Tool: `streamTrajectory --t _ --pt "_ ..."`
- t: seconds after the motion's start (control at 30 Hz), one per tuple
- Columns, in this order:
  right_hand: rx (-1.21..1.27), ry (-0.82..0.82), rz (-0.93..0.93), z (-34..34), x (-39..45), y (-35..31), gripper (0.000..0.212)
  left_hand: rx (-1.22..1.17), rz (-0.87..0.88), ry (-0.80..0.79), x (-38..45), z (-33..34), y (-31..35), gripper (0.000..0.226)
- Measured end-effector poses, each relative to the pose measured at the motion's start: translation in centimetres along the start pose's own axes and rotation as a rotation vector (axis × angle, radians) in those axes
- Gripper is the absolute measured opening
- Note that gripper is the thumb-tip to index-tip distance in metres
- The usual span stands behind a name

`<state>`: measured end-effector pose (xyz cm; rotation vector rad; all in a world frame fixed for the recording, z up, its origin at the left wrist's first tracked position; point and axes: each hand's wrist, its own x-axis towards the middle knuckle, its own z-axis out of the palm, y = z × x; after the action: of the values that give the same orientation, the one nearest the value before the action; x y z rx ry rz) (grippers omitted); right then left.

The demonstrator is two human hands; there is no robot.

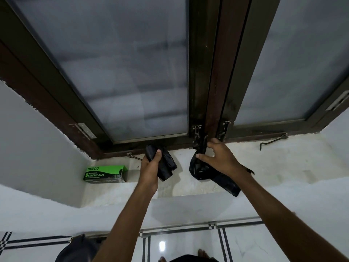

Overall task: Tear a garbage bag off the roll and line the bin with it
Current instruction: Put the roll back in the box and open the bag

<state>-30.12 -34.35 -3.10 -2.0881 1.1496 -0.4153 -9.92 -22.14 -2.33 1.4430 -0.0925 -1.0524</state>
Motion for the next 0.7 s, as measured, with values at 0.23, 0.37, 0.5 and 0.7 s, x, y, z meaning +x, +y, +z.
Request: streamTrajectory --t 0.23,0.37,0.5,0.7 --pt "0.081 0.584 -0.053 0.5 -2.3 -2.8 0.05 -0.216 -0.126 -0.083 -0.7 -1.1 0.4 0.032" --pt "-0.052 0.646 -0.262 3.0 -4.0 -5.2 0.029 -0.279 -0.138 -0.067 -1.1 -1.9 0.3 0.036" --pt "0.082 0.347 -0.295 6.6 -5.3 -5.9 0.023 -0.41 -0.168 -0.055 -1.6 -2.6 0.8 0.034" --pt "0.62 -0.172 0.104 8.3 -4.7 -6.7 0.083 -0.488 -0.19 -0.148 -2.3 -3.2 1.1 0.026"
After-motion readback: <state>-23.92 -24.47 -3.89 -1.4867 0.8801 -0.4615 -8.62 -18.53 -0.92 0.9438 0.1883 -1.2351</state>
